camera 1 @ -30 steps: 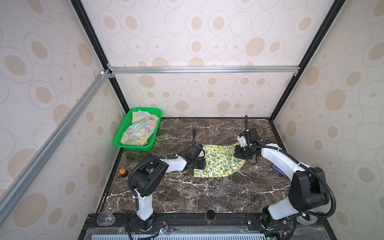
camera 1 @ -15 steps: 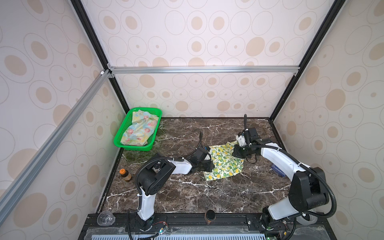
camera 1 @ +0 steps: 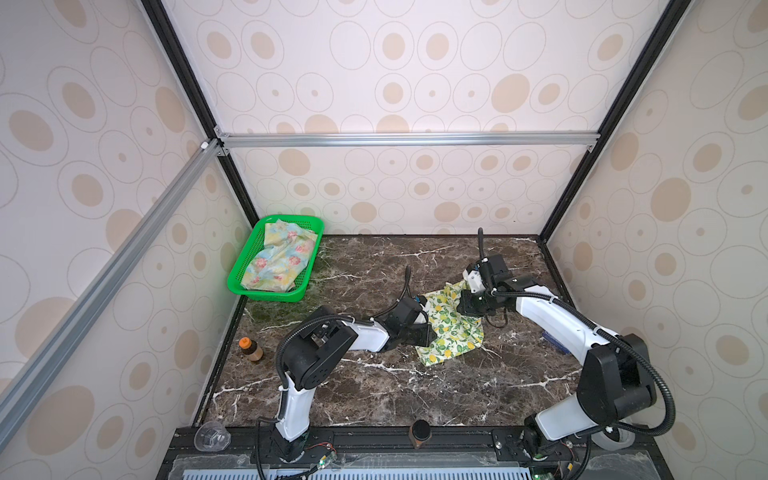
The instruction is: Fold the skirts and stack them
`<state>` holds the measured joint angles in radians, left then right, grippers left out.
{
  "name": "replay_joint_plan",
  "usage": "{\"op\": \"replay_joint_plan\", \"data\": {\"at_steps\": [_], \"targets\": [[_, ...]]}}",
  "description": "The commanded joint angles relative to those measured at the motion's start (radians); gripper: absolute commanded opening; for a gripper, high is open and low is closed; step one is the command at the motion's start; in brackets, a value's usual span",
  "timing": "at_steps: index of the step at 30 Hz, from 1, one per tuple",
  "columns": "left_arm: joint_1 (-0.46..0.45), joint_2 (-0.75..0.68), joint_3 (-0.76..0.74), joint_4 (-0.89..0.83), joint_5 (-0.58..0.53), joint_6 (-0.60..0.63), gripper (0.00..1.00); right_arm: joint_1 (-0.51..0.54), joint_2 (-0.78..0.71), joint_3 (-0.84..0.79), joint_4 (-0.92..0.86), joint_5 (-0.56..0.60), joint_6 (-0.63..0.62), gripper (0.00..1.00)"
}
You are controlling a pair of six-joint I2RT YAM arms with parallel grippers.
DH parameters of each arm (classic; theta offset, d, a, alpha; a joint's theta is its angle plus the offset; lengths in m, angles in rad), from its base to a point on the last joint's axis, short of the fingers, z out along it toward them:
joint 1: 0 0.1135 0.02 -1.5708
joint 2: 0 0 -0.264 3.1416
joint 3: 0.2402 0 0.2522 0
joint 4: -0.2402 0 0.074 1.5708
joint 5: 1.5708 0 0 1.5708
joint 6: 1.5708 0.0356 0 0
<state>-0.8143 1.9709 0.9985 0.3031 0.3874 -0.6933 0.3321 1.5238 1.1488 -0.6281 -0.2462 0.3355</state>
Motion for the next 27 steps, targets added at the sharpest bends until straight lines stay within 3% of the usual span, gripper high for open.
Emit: {"op": "replay_joint_plan", "data": {"at_steps": [1,13,19,27], "targets": [[-0.031,0.068,-0.022,-0.122,0.003,-0.025,0.17,0.023,-0.001,0.028,-0.007,0.016,0.014,0.0],[-0.049,0.047,-0.024,-0.092,-0.006,-0.073,0.17,0.128,0.04,0.014,0.015,0.108,0.033,0.0],[-0.047,-0.018,-0.003,-0.184,-0.039,-0.073,0.16,0.151,0.04,-0.006,0.009,0.168,0.031,0.0],[-0.008,-0.11,0.026,-0.362,-0.152,0.019,0.16,0.151,0.029,-0.026,0.016,0.224,0.029,0.0]]}}
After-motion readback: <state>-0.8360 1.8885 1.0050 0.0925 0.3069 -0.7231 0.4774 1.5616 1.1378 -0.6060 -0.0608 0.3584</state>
